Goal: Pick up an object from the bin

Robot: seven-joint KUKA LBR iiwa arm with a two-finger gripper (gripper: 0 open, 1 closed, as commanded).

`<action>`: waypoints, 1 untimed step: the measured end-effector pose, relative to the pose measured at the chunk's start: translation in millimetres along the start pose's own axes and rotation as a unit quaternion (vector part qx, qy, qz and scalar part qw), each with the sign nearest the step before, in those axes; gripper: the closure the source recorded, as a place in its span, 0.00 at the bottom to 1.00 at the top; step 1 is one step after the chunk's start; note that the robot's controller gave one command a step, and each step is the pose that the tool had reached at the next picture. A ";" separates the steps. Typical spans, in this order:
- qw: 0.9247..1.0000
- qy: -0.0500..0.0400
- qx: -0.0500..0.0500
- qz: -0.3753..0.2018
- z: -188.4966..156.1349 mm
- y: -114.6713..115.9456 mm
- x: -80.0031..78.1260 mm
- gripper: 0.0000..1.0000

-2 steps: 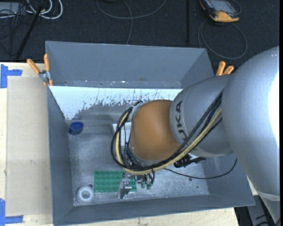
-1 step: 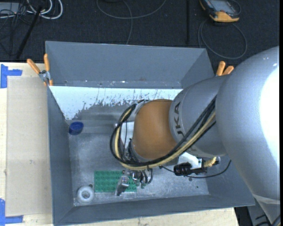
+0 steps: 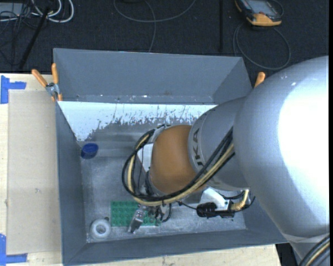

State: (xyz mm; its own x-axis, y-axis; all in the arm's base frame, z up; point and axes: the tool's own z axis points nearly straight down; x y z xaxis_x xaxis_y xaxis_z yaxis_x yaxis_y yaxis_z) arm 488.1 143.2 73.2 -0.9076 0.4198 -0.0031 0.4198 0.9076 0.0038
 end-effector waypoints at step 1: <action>1.000 0.001 0.001 0.001 -1.3 0.5 -0.6 0.00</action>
Offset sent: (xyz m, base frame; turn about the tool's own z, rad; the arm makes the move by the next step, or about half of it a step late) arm 0.0000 0.0000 0.0000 0.0000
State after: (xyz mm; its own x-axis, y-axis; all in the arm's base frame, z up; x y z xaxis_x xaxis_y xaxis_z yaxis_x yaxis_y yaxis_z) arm 488.9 143.4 74.5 -0.9068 0.4215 -0.0007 0.4215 0.9068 0.0020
